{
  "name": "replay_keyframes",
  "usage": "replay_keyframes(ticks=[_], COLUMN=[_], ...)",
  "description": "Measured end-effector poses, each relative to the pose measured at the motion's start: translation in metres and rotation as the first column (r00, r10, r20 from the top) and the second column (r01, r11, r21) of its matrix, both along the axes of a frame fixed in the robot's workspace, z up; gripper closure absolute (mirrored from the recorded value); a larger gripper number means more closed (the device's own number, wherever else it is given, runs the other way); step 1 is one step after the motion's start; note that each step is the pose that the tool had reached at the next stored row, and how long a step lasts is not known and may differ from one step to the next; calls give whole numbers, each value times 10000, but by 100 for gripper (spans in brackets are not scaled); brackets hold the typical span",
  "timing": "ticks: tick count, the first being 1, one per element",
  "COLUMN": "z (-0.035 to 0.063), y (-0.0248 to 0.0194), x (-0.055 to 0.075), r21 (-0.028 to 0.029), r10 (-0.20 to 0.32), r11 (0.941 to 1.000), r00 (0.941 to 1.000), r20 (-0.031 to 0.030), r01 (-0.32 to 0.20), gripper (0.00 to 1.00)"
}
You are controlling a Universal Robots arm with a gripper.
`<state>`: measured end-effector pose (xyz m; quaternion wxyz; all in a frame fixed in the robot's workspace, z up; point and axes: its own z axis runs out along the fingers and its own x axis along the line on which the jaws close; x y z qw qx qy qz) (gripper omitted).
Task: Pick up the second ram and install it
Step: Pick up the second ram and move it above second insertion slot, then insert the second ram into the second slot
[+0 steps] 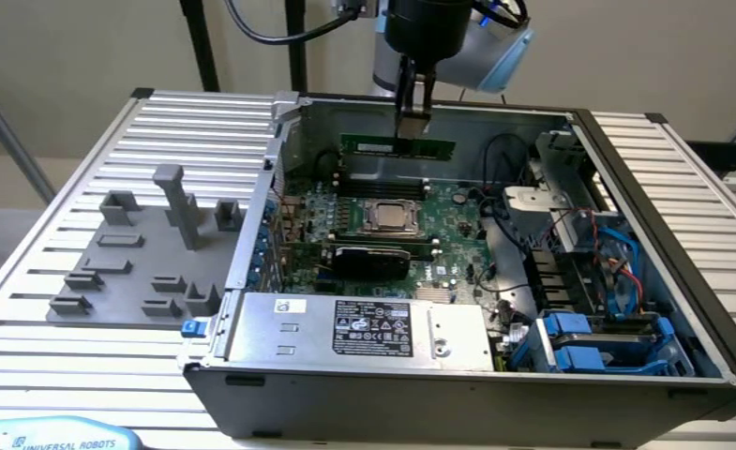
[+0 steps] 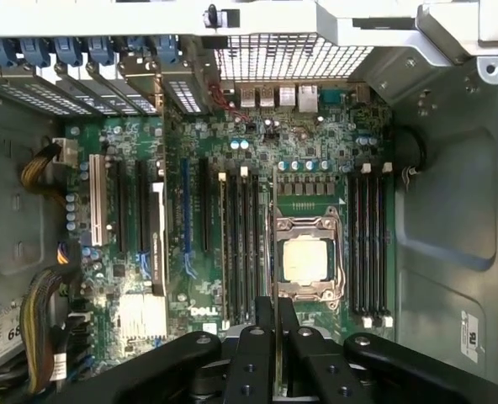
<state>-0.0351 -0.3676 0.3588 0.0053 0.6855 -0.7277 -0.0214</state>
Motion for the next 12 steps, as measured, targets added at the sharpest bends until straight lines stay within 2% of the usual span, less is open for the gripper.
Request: replay_keyframes(ticks=[12], z=[-9], y=[1], x=[1], r21=[0], r10=[-69], r11=[10000], r00=[10000], r20=[0], r01=[69], gripper=[87])
